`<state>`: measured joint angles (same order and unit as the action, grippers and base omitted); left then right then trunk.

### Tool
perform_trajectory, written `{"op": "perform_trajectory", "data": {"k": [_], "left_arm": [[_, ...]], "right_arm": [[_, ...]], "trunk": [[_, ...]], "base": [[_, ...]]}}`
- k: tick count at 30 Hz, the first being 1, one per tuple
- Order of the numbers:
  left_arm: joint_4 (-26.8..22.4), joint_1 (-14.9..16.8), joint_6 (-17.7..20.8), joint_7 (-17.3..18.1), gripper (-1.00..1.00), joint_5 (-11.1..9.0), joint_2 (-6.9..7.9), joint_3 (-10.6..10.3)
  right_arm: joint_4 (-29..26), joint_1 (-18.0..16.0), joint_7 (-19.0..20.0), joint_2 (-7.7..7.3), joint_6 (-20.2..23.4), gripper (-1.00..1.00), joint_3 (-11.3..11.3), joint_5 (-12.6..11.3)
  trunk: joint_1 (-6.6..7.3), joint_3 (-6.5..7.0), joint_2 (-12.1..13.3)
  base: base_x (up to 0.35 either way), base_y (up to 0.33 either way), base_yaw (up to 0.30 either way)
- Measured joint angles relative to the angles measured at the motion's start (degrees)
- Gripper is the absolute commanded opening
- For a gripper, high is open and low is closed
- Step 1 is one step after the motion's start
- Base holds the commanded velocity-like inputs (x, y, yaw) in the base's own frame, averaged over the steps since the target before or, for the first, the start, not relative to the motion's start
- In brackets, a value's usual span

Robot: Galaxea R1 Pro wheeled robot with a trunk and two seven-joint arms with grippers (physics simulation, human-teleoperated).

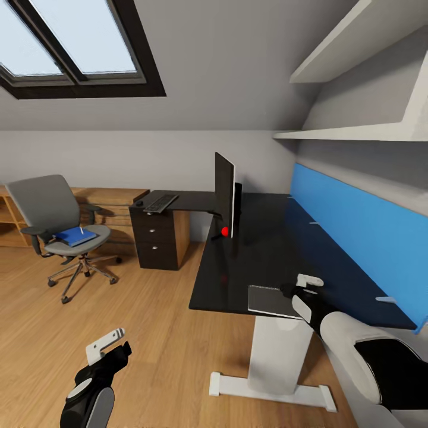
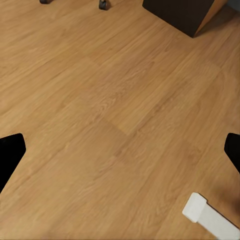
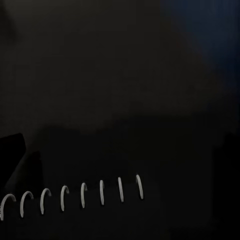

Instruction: In the bedroom, organize the workspace by keeping the computer under the desk, ensuring the monitor is on the desk, placing the keyboard on the desk next to the monitor, placing the mouse on the desk next to the keyboard, moving the folder from the swivel chair onto the desk next to the mouse, stacking the notebook on top of the folder with the pen on top of the notebook, and positioning the swivel chair next to the desk.

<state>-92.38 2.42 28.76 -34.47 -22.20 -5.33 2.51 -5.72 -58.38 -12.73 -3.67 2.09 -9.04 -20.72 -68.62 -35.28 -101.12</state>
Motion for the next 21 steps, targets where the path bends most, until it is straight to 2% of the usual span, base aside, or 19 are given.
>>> {"op": "perform_trajectory", "data": {"k": [8,19,21], "left_arm": [[0.0,0.0,0.0,0.0,1.0,0.02,0.0,0.0],[0.0,0.0,0.0,0.0,1.0,-0.03,0.0,-0.02],[0.0,0.0,-0.01,-0.05,1.0,-0.04,0.01,-0.7]], "right_arm": [[0.04,0.0,-0.05,0.08,-0.06,1.0,-0.03,0.06],[-0.01,0.0,-0.01,0.09,-0.06,1.0,0.09,-0.01],[-0.01,0.0,-0.02,0.09,-0.06,1.0,0.12,0.01]], "trunk": [[0.0,0.0,0.0],[0.0,0.0,0.0],[0.0,0.0,0.0]], "base": [[-0.012,0.0,0.0],[-0.078,0.0,0.0],[-0.006,0.0,0.0]]}}
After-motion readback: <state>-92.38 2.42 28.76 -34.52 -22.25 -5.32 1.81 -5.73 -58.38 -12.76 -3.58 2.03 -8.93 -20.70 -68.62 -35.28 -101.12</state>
